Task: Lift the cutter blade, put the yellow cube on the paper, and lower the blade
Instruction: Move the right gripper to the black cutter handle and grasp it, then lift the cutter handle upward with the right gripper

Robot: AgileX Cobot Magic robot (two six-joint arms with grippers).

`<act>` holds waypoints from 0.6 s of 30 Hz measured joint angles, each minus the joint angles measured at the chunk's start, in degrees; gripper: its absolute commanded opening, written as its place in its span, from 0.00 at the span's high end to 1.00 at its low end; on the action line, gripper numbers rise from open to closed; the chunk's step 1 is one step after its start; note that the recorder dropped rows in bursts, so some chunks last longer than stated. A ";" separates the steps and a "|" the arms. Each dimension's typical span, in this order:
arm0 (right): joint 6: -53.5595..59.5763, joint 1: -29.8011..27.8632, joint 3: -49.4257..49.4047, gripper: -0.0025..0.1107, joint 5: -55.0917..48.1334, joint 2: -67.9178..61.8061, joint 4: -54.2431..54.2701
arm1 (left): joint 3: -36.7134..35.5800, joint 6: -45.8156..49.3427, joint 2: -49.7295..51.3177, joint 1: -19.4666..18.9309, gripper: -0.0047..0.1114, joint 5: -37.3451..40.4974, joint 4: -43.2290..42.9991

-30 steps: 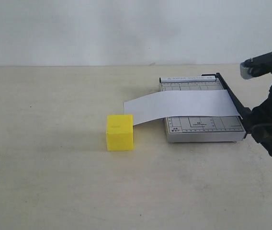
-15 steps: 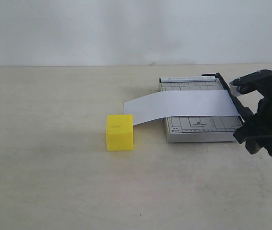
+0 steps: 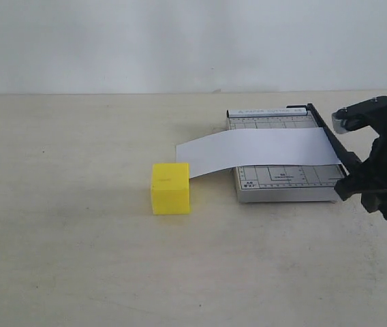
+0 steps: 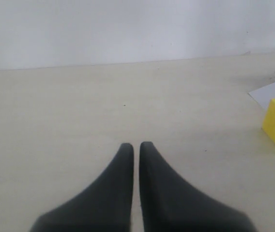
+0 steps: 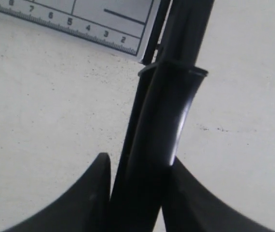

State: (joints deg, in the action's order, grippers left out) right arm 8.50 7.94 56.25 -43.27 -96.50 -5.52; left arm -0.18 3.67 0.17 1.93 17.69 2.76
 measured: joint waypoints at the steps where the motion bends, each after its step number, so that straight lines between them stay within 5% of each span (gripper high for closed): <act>1: 0.00 0.00 -0.15 0.97 0.26 0.77 0.00 | 0.00 0.00 0.00 0.00 0.92 0.00 0.00; 18: 0.00 0.00 10.42 0.97 -1.40 11.07 -1.30 | 0.00 0.00 0.00 0.00 0.92 0.00 0.00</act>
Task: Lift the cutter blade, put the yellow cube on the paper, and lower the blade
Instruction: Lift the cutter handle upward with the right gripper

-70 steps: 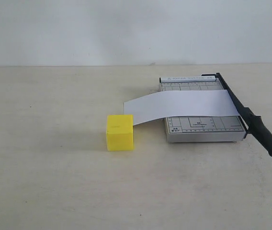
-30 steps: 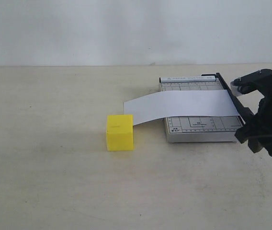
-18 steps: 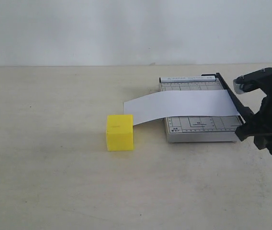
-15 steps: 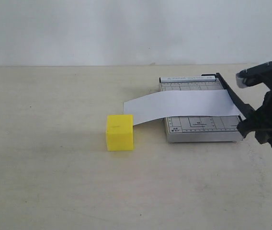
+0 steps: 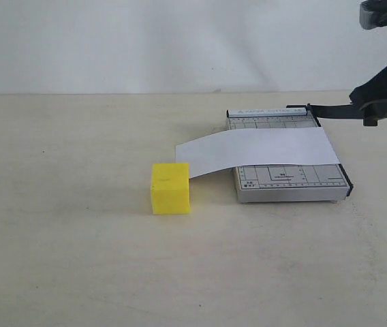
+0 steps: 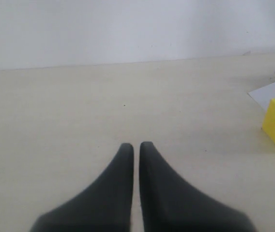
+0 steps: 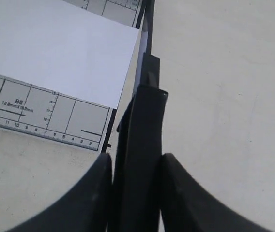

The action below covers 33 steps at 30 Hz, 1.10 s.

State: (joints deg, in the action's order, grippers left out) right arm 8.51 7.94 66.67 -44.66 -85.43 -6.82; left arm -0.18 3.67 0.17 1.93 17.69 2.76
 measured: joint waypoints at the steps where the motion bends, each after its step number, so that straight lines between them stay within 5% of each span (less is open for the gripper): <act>1: 0.00 0.00 0.14 0.97 0.00 0.00 -0.15 | 0.00 0.00 0.00 0.00 0.92 0.00 0.00; 4: 0.31 0.00 0.47 0.97 -0.28 0.00 -0.15 | 0.00 0.00 0.00 0.00 0.92 0.00 0.00; 6: 0.35 0.00 0.47 0.87 -0.28 0.00 -0.15 | 0.00 0.00 0.00 0.00 0.92 0.00 0.00; 9: 1.57 0.00 0.55 0.38 -0.38 0.00 1.07 | 0.00 0.00 0.00 0.00 0.92 0.00 0.00; 28: 1.85 0.10 1.19 0.45 10.55 5.14 2.17 | 0.00 0.00 0.00 0.00 0.92 0.00 0.00; 33: 3.79 0.10 0.08 0.70 11.68 14.71 6.45 | 0.00 0.00 0.00 0.00 0.92 0.00 0.00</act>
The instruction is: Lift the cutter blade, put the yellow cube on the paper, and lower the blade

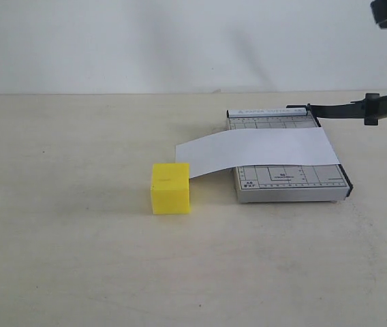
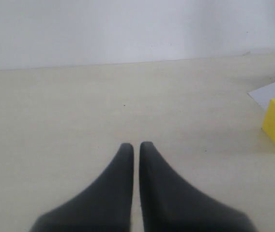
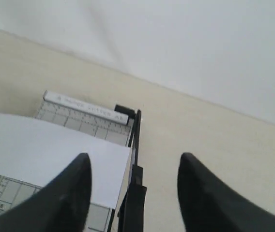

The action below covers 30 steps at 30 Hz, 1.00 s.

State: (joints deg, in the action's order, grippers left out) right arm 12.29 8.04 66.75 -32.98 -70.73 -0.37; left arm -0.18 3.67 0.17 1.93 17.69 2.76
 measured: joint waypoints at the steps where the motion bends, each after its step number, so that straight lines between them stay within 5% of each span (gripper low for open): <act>1: 1.73 0.00 -1.46 0.75 0.90 3.15 2.16 | 0.00 0.00 0.00 0.00 0.92 0.00 0.00; 5: 6.40 0.00 -9.93 0.98 3.73 13.49 10.10 | 0.00 0.00 0.00 0.00 0.92 0.00 0.00; 18: 4.46 0.00 -47.15 0.98 7.22 45.29 25.92 | 0.00 0.00 0.00 0.00 0.92 0.00 0.00; 30: -0.41 0.00 -50.51 0.98 7.67 52.08 26.50 | 0.00 0.00 0.00 0.00 0.92 0.00 0.00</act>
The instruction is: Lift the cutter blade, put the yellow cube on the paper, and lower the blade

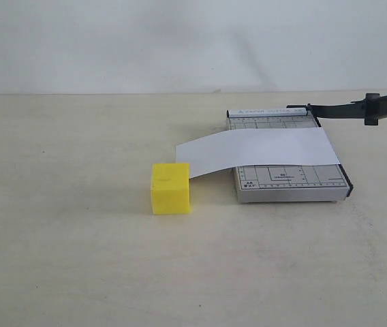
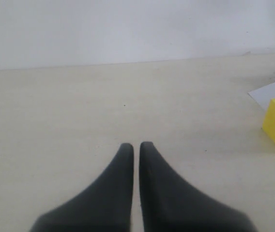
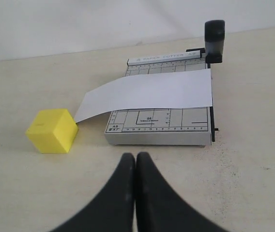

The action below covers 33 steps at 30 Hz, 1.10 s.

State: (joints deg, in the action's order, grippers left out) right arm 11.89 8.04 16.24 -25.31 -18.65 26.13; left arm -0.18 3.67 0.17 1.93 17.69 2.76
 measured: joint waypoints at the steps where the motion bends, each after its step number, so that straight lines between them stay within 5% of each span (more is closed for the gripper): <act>1: 0.00 0.00 0.00 0.98 0.00 0.00 0.00 | 0.00 0.00 0.00 0.00 0.92 0.00 0.00; 17: -0.12 0.00 -6.05 0.98 1.21 0.00 0.00 | 0.00 0.00 0.00 0.00 0.92 0.00 0.00; 27: -0.12 0.00 -7.41 0.98 15.39 0.00 0.00 | 0.00 0.00 0.00 0.00 0.92 0.00 0.00; 33: -0.12 0.00 -7.41 0.98 11.80 0.00 0.11 | 0.00 -0.45 0.00 0.00 0.92 -2.81 1.42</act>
State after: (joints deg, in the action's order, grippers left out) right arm 11.77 8.04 8.83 -13.52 -18.65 26.25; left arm -0.18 3.22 0.17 1.93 14.88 4.18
